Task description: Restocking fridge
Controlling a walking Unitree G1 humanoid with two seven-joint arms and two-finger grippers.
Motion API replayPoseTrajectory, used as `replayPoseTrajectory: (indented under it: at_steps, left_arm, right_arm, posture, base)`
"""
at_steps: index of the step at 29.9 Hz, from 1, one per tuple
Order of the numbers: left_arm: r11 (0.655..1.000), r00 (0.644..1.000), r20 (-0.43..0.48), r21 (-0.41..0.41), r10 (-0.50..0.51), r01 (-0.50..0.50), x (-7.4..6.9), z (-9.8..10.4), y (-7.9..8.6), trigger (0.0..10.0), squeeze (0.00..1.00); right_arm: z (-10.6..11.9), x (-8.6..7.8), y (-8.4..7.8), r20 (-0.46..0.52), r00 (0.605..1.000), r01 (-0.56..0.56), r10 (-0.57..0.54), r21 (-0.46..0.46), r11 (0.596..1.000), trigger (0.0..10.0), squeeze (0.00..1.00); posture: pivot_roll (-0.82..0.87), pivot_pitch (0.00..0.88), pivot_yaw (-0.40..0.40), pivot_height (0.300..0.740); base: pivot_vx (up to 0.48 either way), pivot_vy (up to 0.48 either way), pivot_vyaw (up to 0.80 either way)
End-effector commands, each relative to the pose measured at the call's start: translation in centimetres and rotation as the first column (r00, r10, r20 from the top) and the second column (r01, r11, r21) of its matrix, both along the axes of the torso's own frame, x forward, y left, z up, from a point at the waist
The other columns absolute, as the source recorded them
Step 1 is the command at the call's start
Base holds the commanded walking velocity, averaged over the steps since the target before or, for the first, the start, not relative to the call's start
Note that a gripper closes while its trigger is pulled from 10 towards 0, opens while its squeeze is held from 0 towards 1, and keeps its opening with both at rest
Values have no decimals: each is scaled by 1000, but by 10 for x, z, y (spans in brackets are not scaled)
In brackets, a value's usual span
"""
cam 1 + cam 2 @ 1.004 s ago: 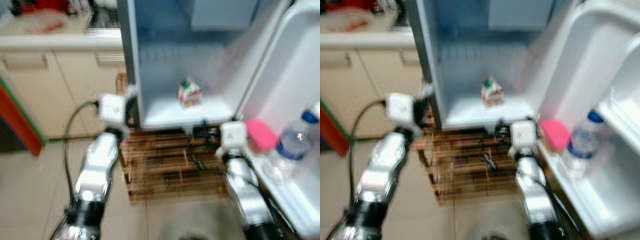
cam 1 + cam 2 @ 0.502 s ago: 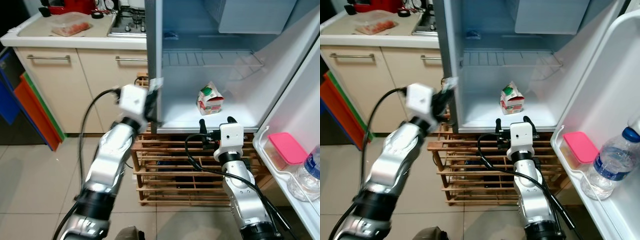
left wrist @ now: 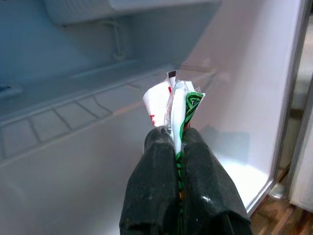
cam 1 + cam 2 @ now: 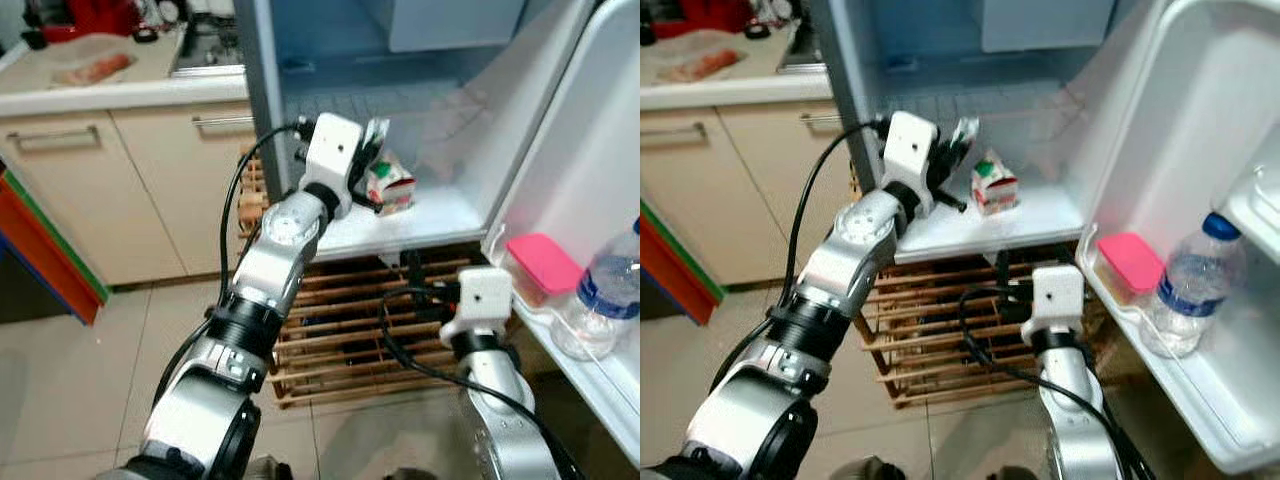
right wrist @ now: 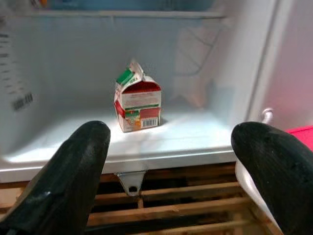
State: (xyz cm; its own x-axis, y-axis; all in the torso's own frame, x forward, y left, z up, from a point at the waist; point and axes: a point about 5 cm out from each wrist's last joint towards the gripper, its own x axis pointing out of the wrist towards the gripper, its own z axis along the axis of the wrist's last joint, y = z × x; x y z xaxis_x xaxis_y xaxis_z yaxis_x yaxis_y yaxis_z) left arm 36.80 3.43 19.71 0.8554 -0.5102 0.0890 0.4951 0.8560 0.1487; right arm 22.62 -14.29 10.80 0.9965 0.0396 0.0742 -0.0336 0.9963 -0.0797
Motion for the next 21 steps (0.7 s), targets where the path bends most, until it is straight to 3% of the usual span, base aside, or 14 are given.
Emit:
replayPoseTrajectory:
  at_steps: [1, 3, 6, 15, 21]
  left_arm:
    - [999, 1000, 7, 44, 13, -13, 4, -6, 4, 10000, 0]
    - [997, 1000, 1, 81, 10, -10, 7, -15, 7, 10000, 0]
    - [994, 999, 14, 101, 29, -30, 10, -17, 11, 10000, 0]
    - [989, 991, 133, 145, 6, -26, 11, -15, 9, 10000, 0]
    - [977, 967, 256, 204, 6, -60, 16, 1, 10, 10000, 0]
  right_arm:
    - [4, -9, 2, -17, 1000, -7, 7, 16, 1000, 10000, 43]
    - [7, -28, -1, -50, 999, 9, -8, 29, 1000, 10000, 31]
    - [12, -42, -1, -60, 998, -4, 5, 18, 1000, 10000, 35]
    - [67, -42, 15, 77, 983, -163, 164, -20, 986, 10000, 24]
    - [74, -51, 14, 61, 981, -184, 186, -40, 982, 10000, 27]
  posture:
    - [-262, 150, 94, 717]
    - [-290, 183, 101, 717]
    - [-298, 212, 97, 717]
    - [-363, 292, 58, 717]
    - [-379, 325, 49, 717]
  base:
    - [0, 0, 0]
    - [0, 0, 0]
    - [0, 0, 0]
    - [0, 0, 0]
    - [0, 0, 0]
